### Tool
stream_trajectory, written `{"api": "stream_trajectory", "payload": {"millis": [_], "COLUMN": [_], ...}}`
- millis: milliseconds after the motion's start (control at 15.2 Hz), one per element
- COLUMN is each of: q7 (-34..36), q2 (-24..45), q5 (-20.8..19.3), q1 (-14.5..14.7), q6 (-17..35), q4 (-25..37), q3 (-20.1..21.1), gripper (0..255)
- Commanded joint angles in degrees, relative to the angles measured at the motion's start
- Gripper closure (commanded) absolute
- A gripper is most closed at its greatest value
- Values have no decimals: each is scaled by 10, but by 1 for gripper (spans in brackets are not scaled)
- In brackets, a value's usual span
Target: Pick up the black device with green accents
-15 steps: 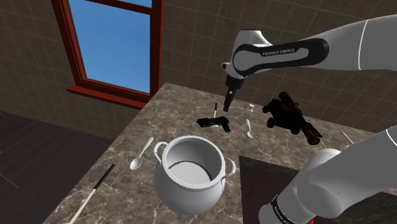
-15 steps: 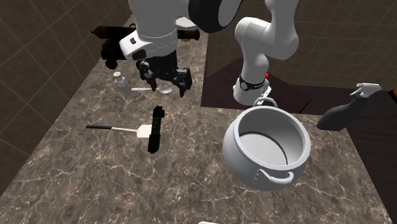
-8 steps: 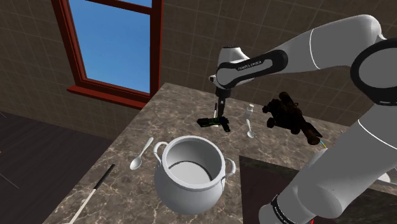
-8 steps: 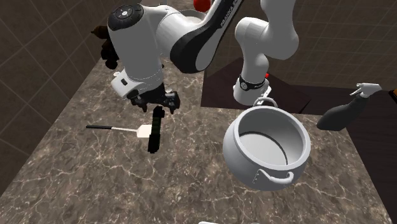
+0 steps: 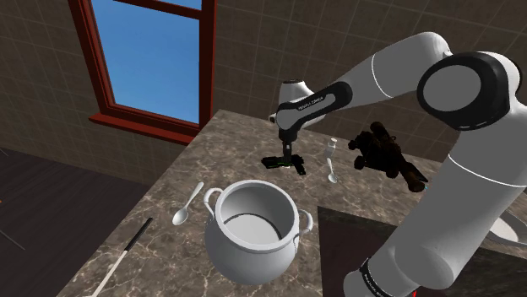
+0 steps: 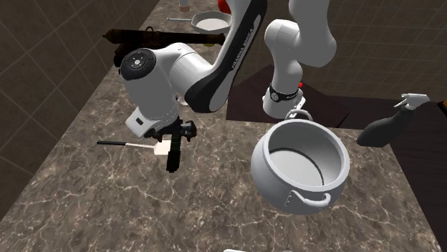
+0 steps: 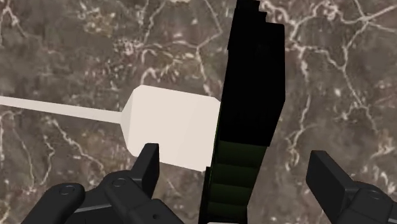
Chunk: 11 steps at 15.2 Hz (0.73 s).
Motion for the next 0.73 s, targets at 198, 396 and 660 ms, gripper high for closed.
{"api": "stream_trajectory", "payload": {"millis": [198, 396, 660], "q7": [2, 2, 2], "q2": [20, 21, 21], "q5": [1, 1, 1], "q1": [-1, -1, -1], "q6": [27, 27, 27], "q4": [-7, -6, -6], "q3": [0, 0, 0], "gripper": [0, 255, 255]}}
